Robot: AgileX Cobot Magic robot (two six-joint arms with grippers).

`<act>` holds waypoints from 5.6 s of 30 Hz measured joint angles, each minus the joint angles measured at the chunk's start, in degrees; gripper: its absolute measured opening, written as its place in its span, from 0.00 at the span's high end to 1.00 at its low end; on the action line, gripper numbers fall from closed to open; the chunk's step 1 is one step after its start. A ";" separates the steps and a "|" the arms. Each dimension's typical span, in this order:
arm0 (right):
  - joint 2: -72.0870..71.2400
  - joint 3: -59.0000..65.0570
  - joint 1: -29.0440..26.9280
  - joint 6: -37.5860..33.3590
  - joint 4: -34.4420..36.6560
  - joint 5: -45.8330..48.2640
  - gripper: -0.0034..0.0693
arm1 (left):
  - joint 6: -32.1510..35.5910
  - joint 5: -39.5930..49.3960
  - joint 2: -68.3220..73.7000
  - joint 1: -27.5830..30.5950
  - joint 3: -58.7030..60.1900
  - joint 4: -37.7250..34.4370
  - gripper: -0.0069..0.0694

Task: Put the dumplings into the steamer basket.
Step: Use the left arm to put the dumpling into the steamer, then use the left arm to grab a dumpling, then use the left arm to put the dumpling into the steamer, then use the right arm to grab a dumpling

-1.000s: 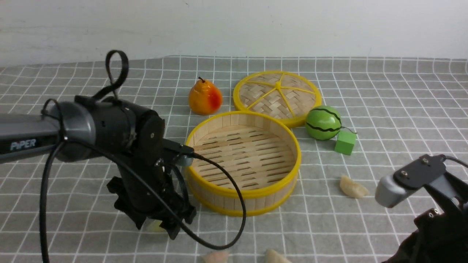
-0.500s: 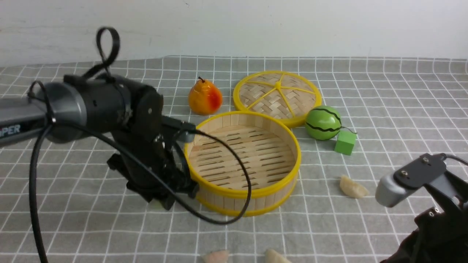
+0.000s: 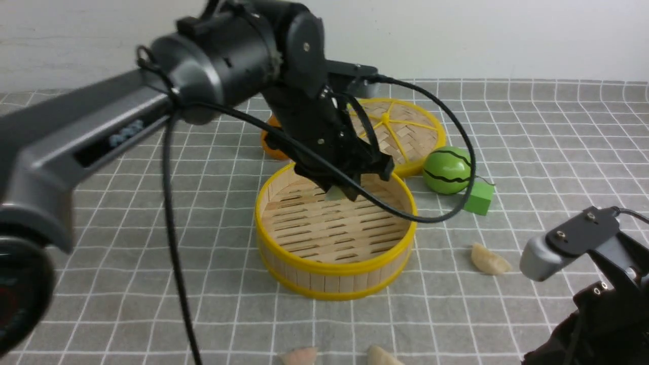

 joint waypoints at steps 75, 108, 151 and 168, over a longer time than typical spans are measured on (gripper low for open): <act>0.00 0.00 0.00 0.00 1.54 -0.66 0.86 | 16.24 -15.22 -13.11 -5.64 45.26 -2.30 0.70; 0.00 -0.07 0.00 0.00 1.48 -0.66 0.82 | -3.59 -10.22 4.05 6.03 7.23 3.52 0.70; 18.84 -16.47 22.03 3.03 -11.85 2.97 0.89 | -0.81 11.09 -51.78 6.24 25.90 3.60 0.93; 34.49 -21.05 22.03 8.39 -17.76 -9.55 0.15 | -1.07 4.54 -88.74 6.24 68.24 -2.20 0.93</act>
